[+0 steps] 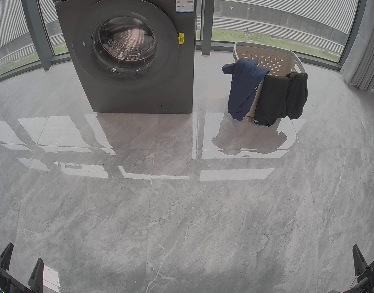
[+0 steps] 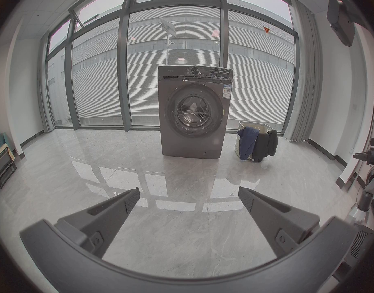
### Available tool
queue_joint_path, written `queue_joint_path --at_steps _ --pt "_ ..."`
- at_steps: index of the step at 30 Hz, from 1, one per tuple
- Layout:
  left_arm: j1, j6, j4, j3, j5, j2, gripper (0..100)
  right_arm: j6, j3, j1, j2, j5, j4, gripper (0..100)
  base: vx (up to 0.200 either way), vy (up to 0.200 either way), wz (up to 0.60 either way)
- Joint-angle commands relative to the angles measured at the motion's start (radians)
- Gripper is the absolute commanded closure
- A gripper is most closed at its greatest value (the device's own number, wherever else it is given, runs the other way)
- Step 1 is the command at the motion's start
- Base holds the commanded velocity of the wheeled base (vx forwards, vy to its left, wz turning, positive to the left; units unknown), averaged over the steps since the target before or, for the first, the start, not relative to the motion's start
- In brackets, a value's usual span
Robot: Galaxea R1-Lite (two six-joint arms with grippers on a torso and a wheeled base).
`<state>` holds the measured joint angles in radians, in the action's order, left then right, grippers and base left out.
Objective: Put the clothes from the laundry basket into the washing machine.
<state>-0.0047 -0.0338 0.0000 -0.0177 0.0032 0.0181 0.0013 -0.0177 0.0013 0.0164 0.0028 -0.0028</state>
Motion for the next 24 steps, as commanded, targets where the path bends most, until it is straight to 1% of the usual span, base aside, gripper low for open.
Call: queue_joint_path --at_steps 1,10,24 --pt "0.0 0.0 0.0 0.016 0.001 -0.013 0 0.0 0.018 0.0 -0.015 0.0 0.0 0 0.0 0.0 0.0" --pt "0.0 0.003 0.0 0.016 0.0 -0.013 0 0.0 0.018 0.0 -0.015 0.002 0.0 0 0.0 0.0 0.0" --pt "0.0 -0.001 0.0 0.016 0.001 -0.013 0 -0.001 0.018 0.002 -0.015 0.008 -0.002 0 0.0 0.0 0.0"
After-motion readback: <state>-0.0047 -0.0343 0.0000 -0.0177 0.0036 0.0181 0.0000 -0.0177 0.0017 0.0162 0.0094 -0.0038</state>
